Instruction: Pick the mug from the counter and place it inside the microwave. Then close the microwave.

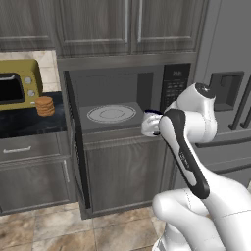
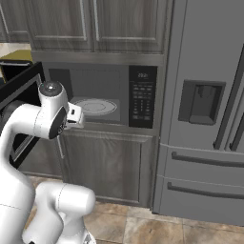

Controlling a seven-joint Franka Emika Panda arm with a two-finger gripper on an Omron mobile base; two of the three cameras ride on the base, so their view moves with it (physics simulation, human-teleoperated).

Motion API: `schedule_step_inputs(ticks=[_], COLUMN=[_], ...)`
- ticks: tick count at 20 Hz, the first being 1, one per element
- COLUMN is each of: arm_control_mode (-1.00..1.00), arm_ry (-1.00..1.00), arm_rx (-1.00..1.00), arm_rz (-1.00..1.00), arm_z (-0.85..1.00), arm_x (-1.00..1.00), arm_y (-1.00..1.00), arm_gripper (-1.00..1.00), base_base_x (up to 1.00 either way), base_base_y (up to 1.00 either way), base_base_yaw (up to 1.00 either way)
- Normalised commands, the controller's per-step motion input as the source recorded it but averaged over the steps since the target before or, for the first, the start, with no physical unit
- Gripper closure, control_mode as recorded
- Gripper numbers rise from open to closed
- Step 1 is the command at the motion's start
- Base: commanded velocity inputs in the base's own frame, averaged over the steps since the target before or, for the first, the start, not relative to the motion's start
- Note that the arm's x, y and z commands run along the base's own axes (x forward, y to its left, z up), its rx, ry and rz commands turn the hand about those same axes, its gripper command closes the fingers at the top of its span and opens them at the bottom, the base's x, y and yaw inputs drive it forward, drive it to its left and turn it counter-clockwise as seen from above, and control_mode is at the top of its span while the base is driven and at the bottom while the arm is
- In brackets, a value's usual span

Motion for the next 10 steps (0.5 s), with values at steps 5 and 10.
schedule_step_inputs(ticks=[5,10], arm_control_mode=[-1.0,-1.0], arm_ry=[0.0,-0.01], arm_rx=[0.0,-0.08], arm_rz=[0.01,0.0], arm_z=[0.0,-0.02], arm_x=[0.4,0.27], arm_y=[0.0,0.02], arm_gripper=[1.0,1.0], base_base_x=[0.0,0.0], base_base_y=[0.0,0.0], base_base_yaw=[0.0,0.0])
